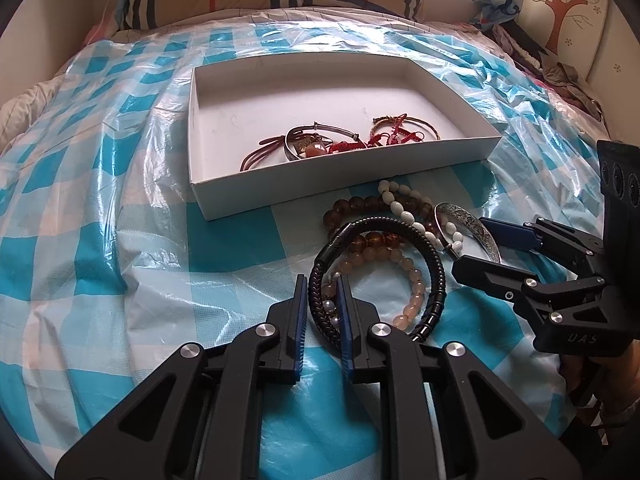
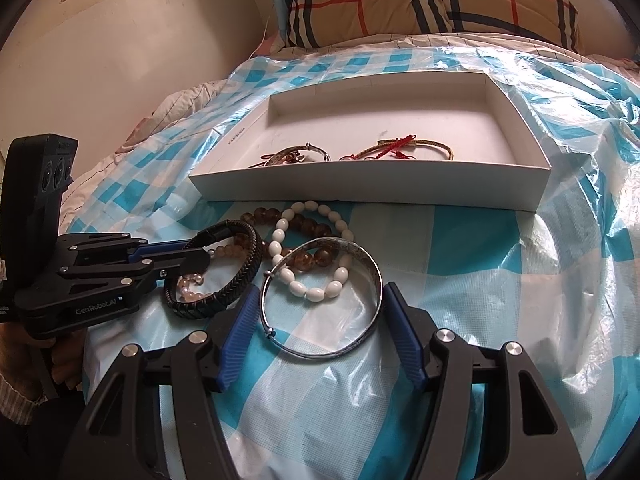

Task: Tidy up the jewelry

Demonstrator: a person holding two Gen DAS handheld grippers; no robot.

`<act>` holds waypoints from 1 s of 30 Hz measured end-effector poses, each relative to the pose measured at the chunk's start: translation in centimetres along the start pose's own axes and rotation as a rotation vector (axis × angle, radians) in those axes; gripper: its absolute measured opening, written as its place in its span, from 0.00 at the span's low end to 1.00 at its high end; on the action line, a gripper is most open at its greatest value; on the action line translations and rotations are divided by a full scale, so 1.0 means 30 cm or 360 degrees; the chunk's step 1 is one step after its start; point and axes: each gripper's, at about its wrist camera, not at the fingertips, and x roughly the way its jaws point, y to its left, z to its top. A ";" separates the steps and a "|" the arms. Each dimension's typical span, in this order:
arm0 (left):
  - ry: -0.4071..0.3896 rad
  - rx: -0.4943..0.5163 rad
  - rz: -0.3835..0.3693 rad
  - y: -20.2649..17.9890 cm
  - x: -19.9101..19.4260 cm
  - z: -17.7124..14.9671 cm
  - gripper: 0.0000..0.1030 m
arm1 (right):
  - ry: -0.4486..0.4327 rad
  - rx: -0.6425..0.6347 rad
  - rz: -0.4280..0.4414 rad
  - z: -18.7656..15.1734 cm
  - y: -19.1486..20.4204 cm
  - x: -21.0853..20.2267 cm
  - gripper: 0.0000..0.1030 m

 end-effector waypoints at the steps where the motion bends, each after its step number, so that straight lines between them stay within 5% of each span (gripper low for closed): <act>1: 0.0004 0.0000 0.0000 0.000 0.001 -0.001 0.14 | 0.0002 -0.0001 -0.0002 0.000 0.000 0.000 0.60; 30: -0.0016 -0.0131 -0.0159 0.058 0.007 0.022 0.15 | -0.0026 0.0003 -0.0007 0.000 0.000 -0.007 0.59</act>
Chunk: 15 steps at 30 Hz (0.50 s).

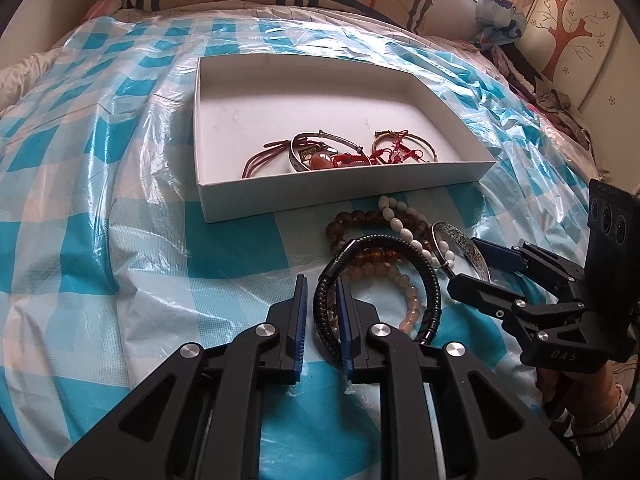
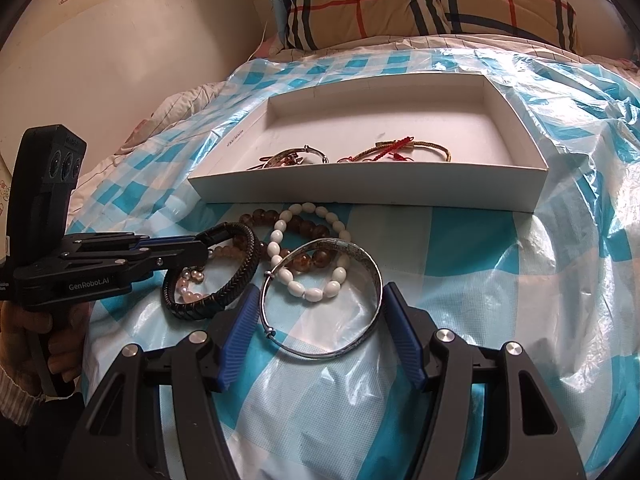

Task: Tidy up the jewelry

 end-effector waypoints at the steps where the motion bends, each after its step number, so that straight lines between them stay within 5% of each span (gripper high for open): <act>1: -0.0006 -0.0001 0.0003 -0.001 0.001 0.006 0.16 | 0.0000 0.0000 0.0000 -0.001 0.000 0.000 0.59; 15: -0.0058 0.0052 0.0022 -0.036 -0.019 0.002 0.09 | -0.0037 -0.0009 0.0001 -0.005 0.009 -0.013 0.59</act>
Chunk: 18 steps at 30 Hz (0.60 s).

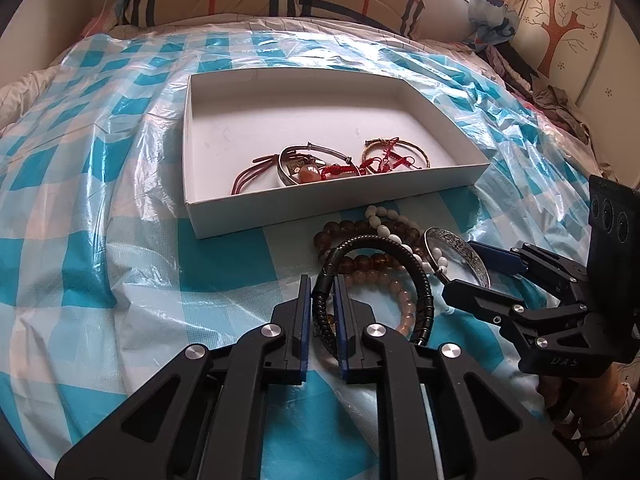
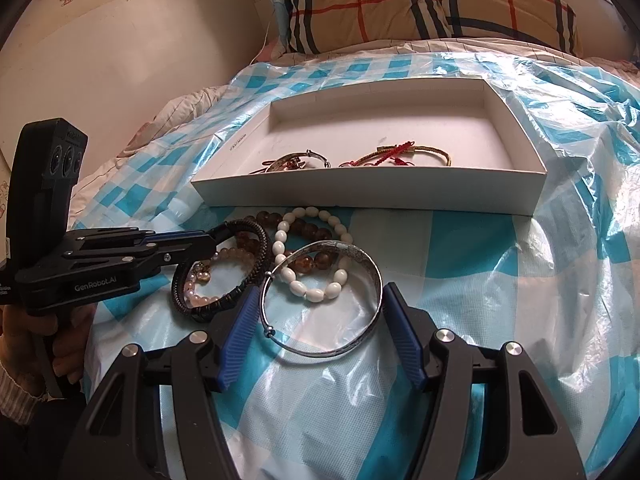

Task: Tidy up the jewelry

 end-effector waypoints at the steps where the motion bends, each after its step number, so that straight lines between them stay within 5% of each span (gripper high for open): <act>1: -0.0005 -0.0006 -0.0004 0.001 -0.006 -0.001 0.09 | -0.0005 -0.0001 -0.0003 0.000 -0.001 -0.002 0.59; 18: 0.0057 -0.0016 0.0048 0.005 0.002 -0.020 0.09 | 0.0034 -0.0003 -0.0023 0.000 -0.007 0.012 0.59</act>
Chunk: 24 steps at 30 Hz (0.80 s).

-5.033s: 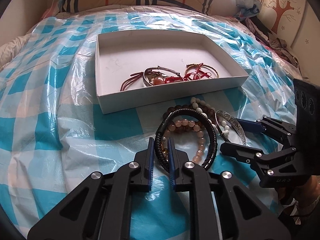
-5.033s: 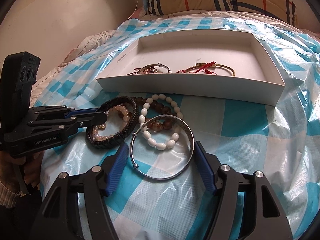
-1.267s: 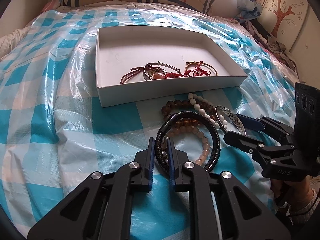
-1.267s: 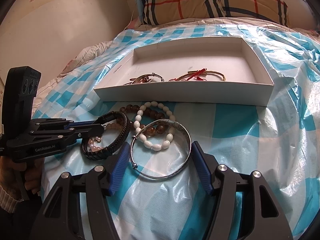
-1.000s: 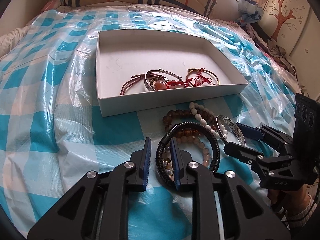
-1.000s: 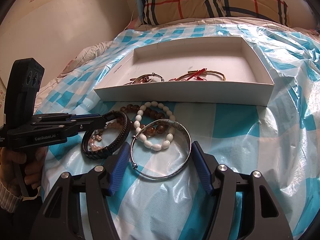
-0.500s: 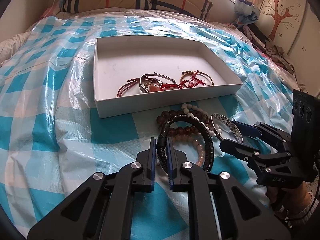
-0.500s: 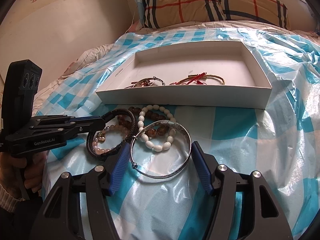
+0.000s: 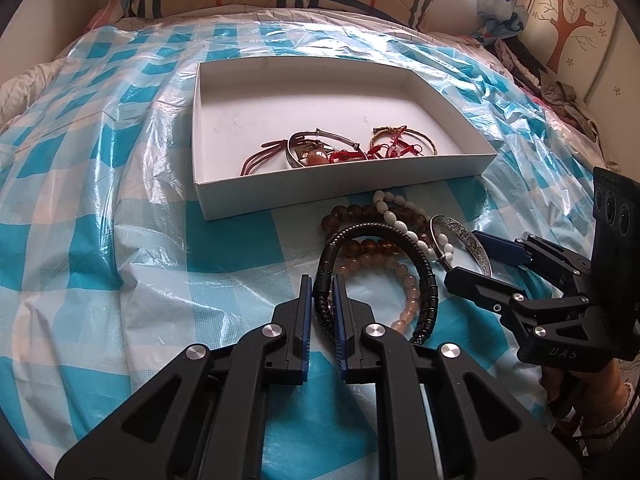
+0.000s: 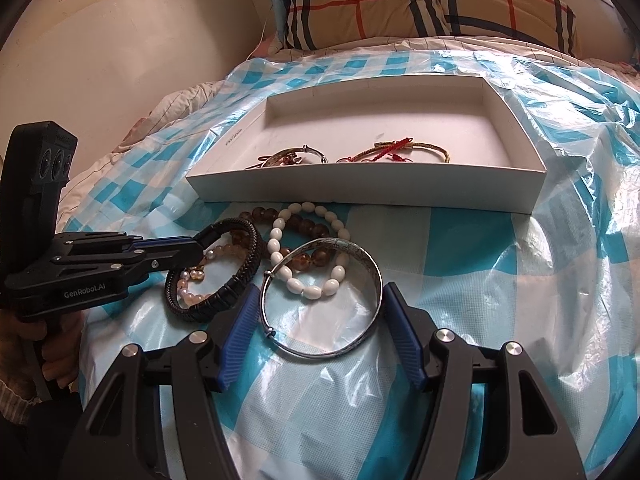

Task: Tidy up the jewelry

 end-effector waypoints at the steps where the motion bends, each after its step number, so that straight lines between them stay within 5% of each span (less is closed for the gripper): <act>1: -0.0003 -0.0001 -0.0003 0.001 -0.001 0.000 0.09 | 0.0000 0.0000 0.0000 0.000 0.000 0.000 0.59; 24: -0.0109 0.0041 0.0051 -0.041 -0.143 -0.017 0.09 | -0.0119 0.0019 -0.0014 -0.008 -0.016 -0.053 0.59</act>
